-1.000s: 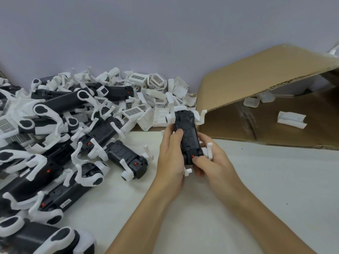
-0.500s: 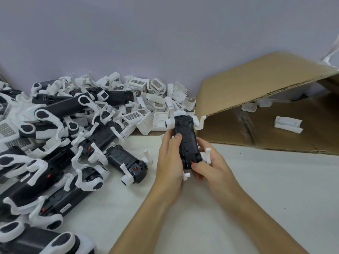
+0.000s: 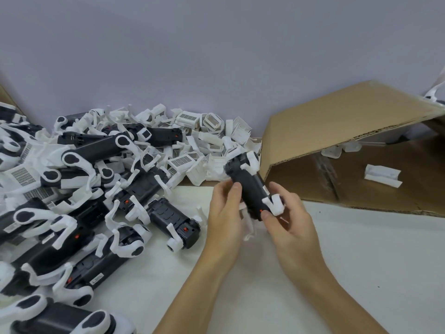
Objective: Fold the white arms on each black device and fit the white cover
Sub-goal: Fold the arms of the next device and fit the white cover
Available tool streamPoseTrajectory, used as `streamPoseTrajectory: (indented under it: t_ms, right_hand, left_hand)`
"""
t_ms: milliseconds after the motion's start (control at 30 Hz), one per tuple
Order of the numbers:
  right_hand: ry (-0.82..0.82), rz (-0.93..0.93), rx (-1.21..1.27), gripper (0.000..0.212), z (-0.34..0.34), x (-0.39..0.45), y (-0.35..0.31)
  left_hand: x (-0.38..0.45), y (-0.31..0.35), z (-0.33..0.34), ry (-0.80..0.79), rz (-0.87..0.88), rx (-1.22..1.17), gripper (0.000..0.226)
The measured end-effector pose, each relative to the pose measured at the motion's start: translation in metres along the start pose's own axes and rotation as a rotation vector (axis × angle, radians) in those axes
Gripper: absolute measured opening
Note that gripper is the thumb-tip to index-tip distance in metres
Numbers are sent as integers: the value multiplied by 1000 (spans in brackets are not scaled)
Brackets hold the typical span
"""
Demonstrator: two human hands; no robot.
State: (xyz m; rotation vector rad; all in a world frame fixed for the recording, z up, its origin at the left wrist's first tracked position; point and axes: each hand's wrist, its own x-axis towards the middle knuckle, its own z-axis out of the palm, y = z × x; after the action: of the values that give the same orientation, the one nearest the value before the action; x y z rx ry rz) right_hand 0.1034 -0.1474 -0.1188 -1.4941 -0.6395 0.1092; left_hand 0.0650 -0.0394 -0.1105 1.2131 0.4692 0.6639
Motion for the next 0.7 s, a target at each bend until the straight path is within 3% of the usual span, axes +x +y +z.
streamPoseTrajectory:
  t_ms: [133,200,300,400,500,600,700]
  right_hand:
    - [173,-237,-279,39,2,-1,0]
    - [209,-386,-436,49,3,-2,1]
    - [151,-562,-566,52,4,-4,1]
    - [44,-664,-539,43,6,-6,-1]
    - [102,-531,-390,39,8,-5,-3]
    - [214,-325,-334,32,5,3,0]
    - [132,-237,-467,29,6,12,6]
  left_hand:
    - [3,12,-7,-68,-76,-67,25]
    - [-2,18,-6,-165,-122,-91,46]
    - [-6,21,-8,-204,-170,-125,66]
    - [-3,24,-12,-145,-139,-142,61]
    - [1,24,-15,-126,-30,-106,23]
    - [1,30,-17,-55,115,-29,31]
    - [2,35,-20,21,206,-17,31]
